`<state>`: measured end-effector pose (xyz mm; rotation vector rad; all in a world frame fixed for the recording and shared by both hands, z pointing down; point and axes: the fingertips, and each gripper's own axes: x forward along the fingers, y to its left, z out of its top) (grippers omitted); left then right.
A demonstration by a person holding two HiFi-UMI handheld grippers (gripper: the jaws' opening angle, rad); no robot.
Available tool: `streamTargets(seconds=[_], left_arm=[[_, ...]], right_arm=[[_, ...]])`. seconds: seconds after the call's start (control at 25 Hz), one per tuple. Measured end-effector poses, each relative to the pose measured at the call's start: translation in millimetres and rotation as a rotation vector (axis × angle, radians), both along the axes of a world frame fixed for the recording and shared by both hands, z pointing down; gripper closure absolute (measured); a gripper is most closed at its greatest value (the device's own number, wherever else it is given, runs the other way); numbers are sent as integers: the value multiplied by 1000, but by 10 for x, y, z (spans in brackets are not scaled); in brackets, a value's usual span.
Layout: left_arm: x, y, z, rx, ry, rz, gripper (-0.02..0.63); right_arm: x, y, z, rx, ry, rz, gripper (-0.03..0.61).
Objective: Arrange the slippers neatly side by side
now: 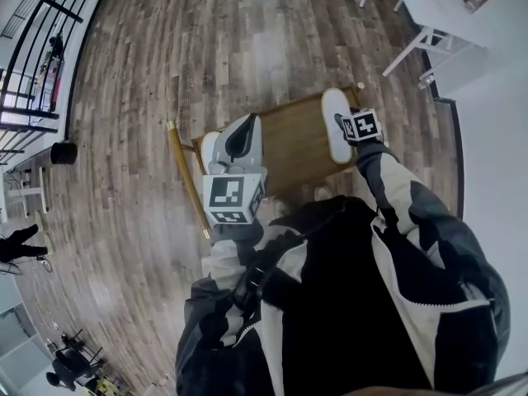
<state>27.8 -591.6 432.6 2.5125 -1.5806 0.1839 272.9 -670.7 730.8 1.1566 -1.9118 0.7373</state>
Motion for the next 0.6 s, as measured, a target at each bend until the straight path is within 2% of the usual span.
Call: streamTargets(seconds=[0.28, 0.6], left_arm=[[141, -63, 147, -27, -19, 31, 594], [280, -123, 247, -66, -43, 53, 594]], right_arm=[[88, 77, 328, -103, 9, 21, 356], [91, 30, 467, -144, 9, 20, 388]])
